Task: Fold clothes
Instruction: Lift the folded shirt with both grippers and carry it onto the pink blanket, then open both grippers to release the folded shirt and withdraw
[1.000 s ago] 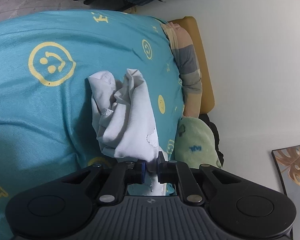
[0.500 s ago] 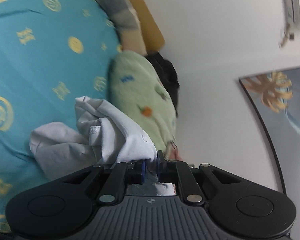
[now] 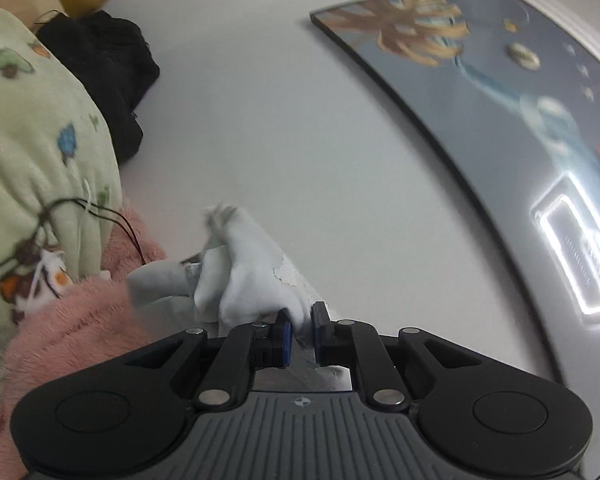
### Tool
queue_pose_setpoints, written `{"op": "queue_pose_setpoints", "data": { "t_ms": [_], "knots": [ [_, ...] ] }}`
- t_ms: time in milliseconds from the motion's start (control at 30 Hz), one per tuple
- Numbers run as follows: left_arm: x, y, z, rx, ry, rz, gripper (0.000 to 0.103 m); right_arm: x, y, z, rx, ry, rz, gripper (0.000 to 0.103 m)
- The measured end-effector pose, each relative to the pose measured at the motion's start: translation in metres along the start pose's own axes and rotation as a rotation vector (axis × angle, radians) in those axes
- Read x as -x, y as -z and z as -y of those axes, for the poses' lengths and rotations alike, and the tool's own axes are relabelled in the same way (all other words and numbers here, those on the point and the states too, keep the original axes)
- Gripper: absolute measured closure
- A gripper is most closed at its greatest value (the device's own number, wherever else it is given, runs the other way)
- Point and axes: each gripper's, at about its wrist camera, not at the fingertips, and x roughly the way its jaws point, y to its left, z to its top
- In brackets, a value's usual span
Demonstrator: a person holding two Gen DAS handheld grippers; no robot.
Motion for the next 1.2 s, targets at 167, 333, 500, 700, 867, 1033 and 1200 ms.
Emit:
{"op": "queue_pose_setpoints", "data": {
  "t_ms": [167, 333, 500, 700, 867, 1033, 1200],
  "knots": [
    [-0.033, 0.065, -0.031, -0.083, -0.083, -0.116, 0.092, 0.034, 0.039, 0.067, -0.003, 0.135, -0.058, 0.080],
    [-0.015, 0.099, -0.056, -0.132, -0.160, -0.193, 0.092, 0.050, 0.103, 0.108, -0.040, 0.218, -0.189, 0.080],
    [0.002, 0.101, -0.044, -0.222, -0.224, -0.196, 0.083, 0.054, 0.112, 0.097, -0.020, 0.280, -0.228, 0.079],
    [0.039, 0.099, 0.009, -0.340, -0.252, -0.144, 0.044, 0.075, 0.100, 0.066, 0.050, 0.359, -0.279, 0.078],
    [0.088, 0.118, 0.059, -0.514, -0.279, -0.097, 0.024, 0.109, 0.095, 0.031, 0.159, 0.325, -0.245, 0.069],
    [0.143, 0.149, 0.091, -0.635, -0.283, -0.030, 0.004, 0.150, 0.102, -0.005, 0.277, 0.265, -0.161, 0.020],
    [0.193, 0.182, 0.107, -0.728, -0.263, 0.032, 0.002, 0.182, 0.123, -0.030, 0.382, 0.226, -0.124, 0.020]
  ]
}}
